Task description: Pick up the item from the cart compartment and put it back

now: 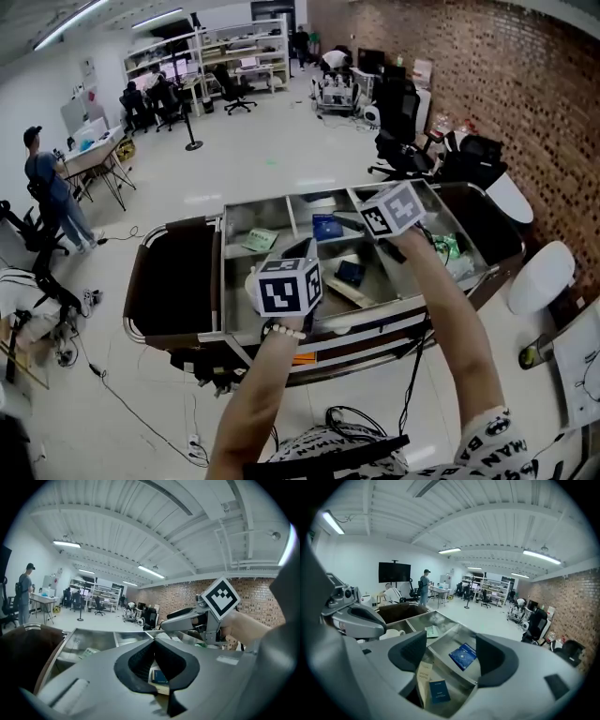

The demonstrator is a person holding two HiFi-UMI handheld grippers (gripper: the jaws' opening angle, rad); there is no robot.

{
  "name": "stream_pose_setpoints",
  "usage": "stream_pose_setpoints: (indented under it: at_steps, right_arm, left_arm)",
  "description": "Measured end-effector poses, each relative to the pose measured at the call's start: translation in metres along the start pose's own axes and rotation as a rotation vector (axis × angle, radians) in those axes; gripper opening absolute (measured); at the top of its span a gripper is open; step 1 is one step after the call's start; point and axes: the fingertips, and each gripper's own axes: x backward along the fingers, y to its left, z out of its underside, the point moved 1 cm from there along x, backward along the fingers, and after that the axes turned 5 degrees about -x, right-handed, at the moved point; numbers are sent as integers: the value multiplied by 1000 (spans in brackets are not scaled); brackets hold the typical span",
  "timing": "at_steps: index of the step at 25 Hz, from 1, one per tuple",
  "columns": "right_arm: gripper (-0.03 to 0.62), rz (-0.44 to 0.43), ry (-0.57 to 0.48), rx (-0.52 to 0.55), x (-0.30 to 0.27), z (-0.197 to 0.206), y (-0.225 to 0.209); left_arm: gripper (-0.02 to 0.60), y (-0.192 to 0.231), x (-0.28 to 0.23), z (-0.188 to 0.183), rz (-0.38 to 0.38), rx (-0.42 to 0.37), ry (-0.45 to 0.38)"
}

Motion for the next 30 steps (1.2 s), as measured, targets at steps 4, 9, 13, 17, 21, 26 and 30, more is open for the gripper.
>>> stream_pose_setpoints:
  at_steps: [4,9,13,17,21,26,30]
  right_arm:
    - [341,-39,111,-14,-36,1,-19]
    - [344,-87,223,-26,-79,6,-31]
    - [344,-95,316,-20,-113,13,-41]
    - [377,-100,437,-26,-145,41,-51]
    - [377,-120,564,-6,-175,66,-48]
    - [377,-112,652,52,-203,77,-50]
    - [377,-106,710,40,-218,94,-49]
  left_arm:
    - [0,10,-16,3,-15,11,27]
    - [0,12,-41,13,-1,25,101]
    - [0,11,-52,4,4,19,121]
    - [0,17,-68,12,2,23,156]
    - [0,27,-76,21,1,55,176]
    - [0,35,-84,26,-26,52,182]
    - [0,45,-90,28,-48,71,187]
